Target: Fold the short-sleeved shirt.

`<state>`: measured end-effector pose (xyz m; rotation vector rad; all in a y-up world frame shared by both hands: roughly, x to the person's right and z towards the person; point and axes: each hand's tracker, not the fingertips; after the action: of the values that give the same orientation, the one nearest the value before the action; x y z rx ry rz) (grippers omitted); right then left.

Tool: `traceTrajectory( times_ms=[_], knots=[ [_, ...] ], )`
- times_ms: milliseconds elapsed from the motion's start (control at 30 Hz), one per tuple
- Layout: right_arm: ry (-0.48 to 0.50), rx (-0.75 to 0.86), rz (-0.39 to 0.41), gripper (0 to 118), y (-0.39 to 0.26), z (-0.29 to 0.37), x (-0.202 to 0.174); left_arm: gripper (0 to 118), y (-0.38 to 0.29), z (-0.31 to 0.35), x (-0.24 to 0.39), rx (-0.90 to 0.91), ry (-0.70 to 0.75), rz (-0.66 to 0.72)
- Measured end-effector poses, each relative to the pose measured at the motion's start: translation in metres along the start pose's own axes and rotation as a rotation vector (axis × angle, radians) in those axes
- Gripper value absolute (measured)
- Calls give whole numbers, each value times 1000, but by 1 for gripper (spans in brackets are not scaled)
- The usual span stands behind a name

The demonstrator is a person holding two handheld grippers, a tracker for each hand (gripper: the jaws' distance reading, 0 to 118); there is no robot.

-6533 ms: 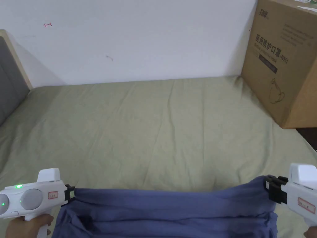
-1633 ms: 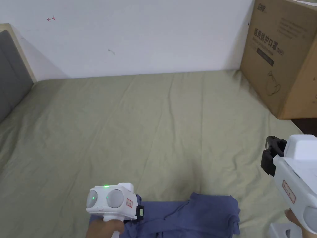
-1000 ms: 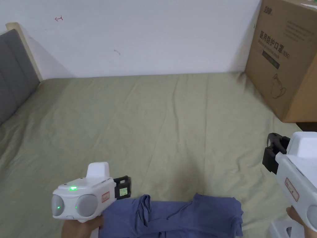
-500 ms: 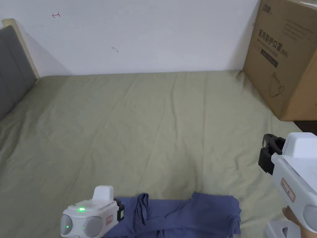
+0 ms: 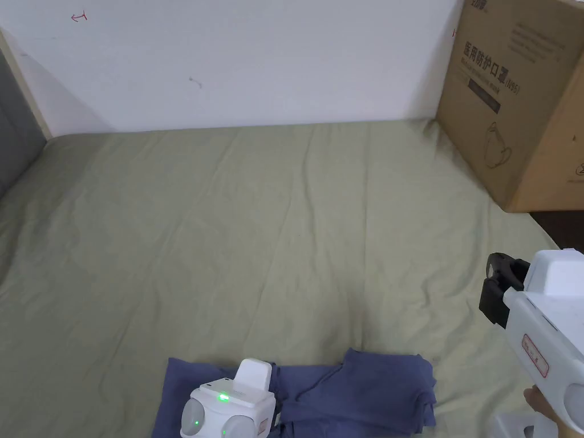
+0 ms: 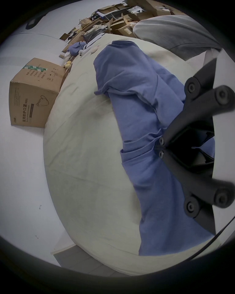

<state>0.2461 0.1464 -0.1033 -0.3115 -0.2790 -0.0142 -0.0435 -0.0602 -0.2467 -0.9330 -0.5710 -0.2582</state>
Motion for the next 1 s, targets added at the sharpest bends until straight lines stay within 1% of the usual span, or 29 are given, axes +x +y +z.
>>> traceTrajectory(
  times_ms=[200,333,367,500,600,800,867,900,933,967,1000],
  knots=[
    [3,-5,1,0,0,-2,-2,0,5,10,-3,20,-29,58],
    [9,-3,4,0,2,-3,-5,0,19,41,-18,93,-77,149],
    [11,-1,7,0,3,-3,-6,0,17,36,-32,119,-86,160],
    [22,10,17,0,7,-4,-11,0,32,80,-67,177,-90,175],
    [29,17,16,0,9,-6,-16,0,36,102,-101,207,-121,275],
    [44,13,16,0,9,-10,-25,0,25,117,-162,200,-195,411],
    [50,11,17,0,9,-11,-27,8,15,113,-180,183,-220,451],
    [52,9,18,0,9,-12,-28,15,9,108,-188,176,-245,482],
    [54,6,19,0,9,-12,-29,27,5,105,-196,156,-277,507],
    [56,4,20,0,9,-13,-33,53,-1,99,-203,138,-309,541],
    [56,2,21,0,9,-13,-34,74,-6,93,-209,114,-330,566]
  ],
)
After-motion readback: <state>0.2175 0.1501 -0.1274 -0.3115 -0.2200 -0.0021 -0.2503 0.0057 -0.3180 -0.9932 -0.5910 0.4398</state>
